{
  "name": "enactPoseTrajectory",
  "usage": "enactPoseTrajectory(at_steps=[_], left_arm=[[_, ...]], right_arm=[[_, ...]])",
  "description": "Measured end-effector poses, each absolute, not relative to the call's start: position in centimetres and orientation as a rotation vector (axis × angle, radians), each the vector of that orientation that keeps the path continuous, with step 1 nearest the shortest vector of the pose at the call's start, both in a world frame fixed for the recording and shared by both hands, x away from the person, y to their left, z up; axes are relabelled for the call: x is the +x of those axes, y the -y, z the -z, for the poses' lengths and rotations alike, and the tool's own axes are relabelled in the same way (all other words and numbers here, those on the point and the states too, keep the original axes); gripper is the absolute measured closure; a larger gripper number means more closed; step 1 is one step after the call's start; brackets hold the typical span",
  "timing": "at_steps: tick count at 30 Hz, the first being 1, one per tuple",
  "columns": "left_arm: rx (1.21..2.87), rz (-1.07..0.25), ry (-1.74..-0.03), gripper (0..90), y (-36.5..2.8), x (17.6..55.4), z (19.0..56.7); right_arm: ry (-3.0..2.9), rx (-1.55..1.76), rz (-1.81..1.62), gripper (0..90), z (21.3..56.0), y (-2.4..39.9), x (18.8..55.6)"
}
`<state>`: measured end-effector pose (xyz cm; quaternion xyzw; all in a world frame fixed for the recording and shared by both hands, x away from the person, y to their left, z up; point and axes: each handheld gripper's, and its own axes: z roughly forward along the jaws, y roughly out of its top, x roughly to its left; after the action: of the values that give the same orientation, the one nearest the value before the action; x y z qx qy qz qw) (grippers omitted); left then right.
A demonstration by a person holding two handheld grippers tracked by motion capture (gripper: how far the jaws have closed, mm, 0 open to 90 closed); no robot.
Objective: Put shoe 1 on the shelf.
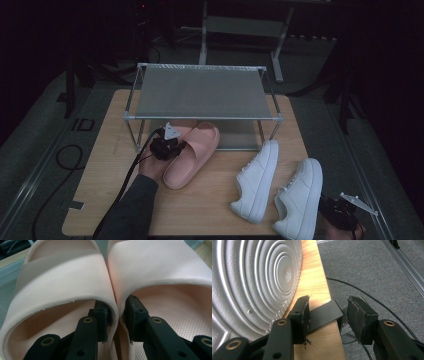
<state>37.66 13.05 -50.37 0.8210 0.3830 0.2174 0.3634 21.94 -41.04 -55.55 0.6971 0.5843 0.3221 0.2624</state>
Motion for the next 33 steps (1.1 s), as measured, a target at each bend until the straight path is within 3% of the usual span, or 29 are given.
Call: enactPoseTrajectory(at_steps=[33], left_arm=[[1.979,-0.662,-1.151,73.1,-12.9,39.9,52.0]], right_arm=[[-1.580,1.886,-0.870,51.8,55.5,41.0,21.9]])
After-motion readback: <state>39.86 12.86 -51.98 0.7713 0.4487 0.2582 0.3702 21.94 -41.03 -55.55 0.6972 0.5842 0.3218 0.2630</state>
